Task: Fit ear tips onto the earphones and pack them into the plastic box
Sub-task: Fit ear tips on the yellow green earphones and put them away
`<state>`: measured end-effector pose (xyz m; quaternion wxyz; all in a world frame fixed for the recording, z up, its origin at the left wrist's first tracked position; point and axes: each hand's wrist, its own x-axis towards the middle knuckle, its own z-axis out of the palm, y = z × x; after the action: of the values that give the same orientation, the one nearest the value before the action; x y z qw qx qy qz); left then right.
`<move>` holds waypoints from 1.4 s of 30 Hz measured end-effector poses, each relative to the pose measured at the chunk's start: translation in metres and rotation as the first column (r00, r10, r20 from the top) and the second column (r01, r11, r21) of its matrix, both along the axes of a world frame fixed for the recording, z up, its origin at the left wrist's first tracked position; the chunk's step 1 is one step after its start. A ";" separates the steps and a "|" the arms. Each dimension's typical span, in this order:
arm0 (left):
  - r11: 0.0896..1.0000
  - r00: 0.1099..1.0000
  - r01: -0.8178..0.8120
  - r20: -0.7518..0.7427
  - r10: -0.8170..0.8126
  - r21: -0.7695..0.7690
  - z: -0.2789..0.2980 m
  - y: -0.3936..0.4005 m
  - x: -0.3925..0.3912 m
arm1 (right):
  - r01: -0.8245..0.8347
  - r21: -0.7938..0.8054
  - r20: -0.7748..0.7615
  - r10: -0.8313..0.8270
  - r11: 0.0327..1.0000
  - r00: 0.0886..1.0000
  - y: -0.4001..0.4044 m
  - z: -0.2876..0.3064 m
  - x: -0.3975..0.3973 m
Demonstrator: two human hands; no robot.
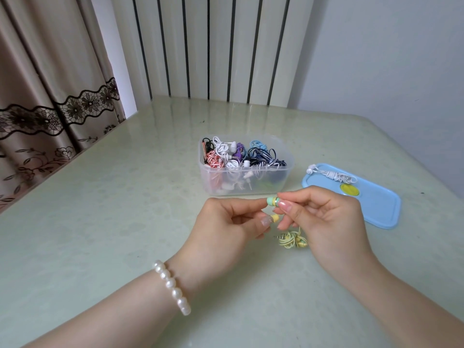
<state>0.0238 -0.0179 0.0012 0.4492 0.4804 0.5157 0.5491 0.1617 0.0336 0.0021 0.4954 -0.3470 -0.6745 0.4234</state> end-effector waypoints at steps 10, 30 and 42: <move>0.987 0.935 -0.028 -0.345 0.082 0.160 -0.006 -0.001 0.001 | -0.006 -0.006 0.028 0.006 1.000 1.000 0.000 -0.001 0.001; 0.997 0.968 -0.032 0.245 0.048 -0.070 0.004 0.008 -0.013 | -0.189 -0.079 0.081 0.196 0.979 0.977 0.000 0.002 0.001; 0.997 0.992 -0.011 0.122 0.021 -0.082 0.013 0.012 -0.029 | -0.159 -0.115 0.015 0.161 0.981 0.987 0.005 0.001 0.001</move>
<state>-0.0054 -0.0055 0.0146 0.4947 0.4229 0.5127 0.5600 0.1625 0.0384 0.0028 0.4311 -0.3243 -0.6808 0.4954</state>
